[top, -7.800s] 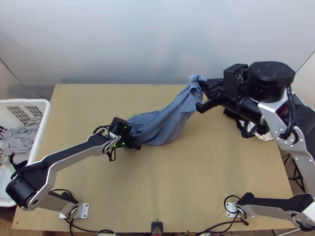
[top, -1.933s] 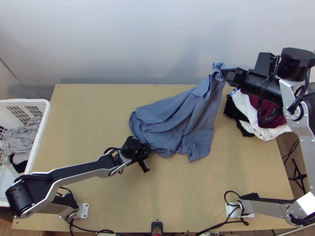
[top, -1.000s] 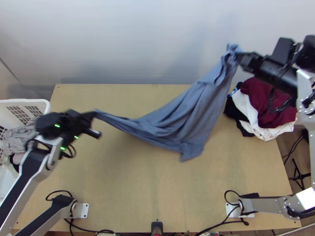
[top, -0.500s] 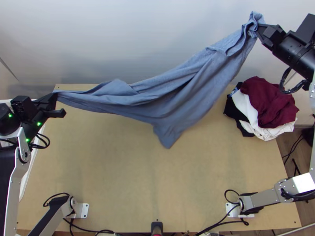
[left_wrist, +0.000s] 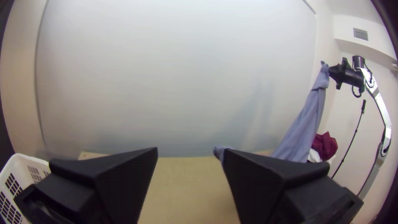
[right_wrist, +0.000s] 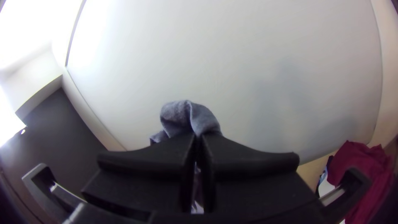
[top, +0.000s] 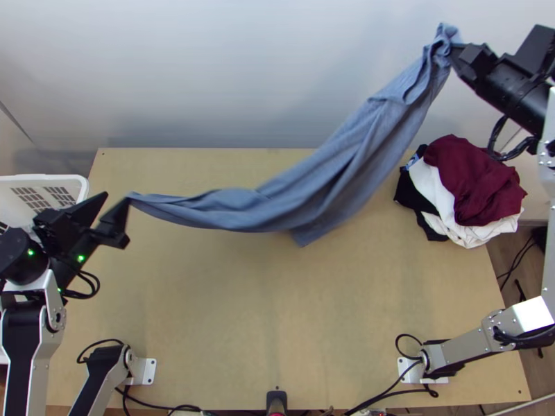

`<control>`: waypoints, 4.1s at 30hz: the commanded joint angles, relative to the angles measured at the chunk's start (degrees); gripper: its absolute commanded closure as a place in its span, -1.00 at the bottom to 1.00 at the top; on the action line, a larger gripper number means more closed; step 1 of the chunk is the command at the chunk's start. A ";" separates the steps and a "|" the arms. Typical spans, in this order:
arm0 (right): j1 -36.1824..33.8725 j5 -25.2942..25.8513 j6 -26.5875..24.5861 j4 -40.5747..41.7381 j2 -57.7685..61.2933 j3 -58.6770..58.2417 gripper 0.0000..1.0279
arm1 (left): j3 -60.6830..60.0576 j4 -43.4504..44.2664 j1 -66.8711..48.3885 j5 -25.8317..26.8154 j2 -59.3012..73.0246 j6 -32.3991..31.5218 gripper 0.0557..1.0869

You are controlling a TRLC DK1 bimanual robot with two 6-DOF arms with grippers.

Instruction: Fold the t-shirt

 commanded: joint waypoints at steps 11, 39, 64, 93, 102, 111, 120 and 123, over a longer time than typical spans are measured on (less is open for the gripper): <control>4.60 -1.03 -1.99 -2.48 -5.91 -10.72 0.94 | -4.94 -14.26 -18.37 0.25 -1.15 4.57 -0.90; 11.28 -1.82 -4.63 -2.04 -17.69 -26.37 0.95 | -5.12 -12.15 -47.73 -10.56 20.21 3.34 -0.90; 4.95 -5.51 17.52 11.59 -5.47 0.35 0.95 | -2.22 -5.64 -53.62 -16.10 26.98 2.55 -0.90; 17.43 -4.72 4.69 15.81 28.98 -6.77 0.65 | -3.80 -3.53 -51.24 -18.91 28.21 0.97 -0.90; 14.71 -2.61 0.82 14.66 15.97 -18.81 -0.94 | -4.50 -5.82 -50.45 -18.91 24.16 0.44 -0.90; 9.17 -2.53 -10.78 10.44 -11.27 -43.50 -0.92 | -4.50 -7.75 -47.82 -18.91 20.74 -0.44 -0.90; 6.01 -2.79 -45.15 -18.21 -21.82 -52.64 -0.86 | -3.45 -10.56 -46.59 -18.82 19.59 -0.53 -0.90; 6.09 -2.79 -52.62 -25.41 -22.08 -53.26 -0.86 | -3.62 -11.00 -46.50 -18.82 19.59 -0.88 -0.90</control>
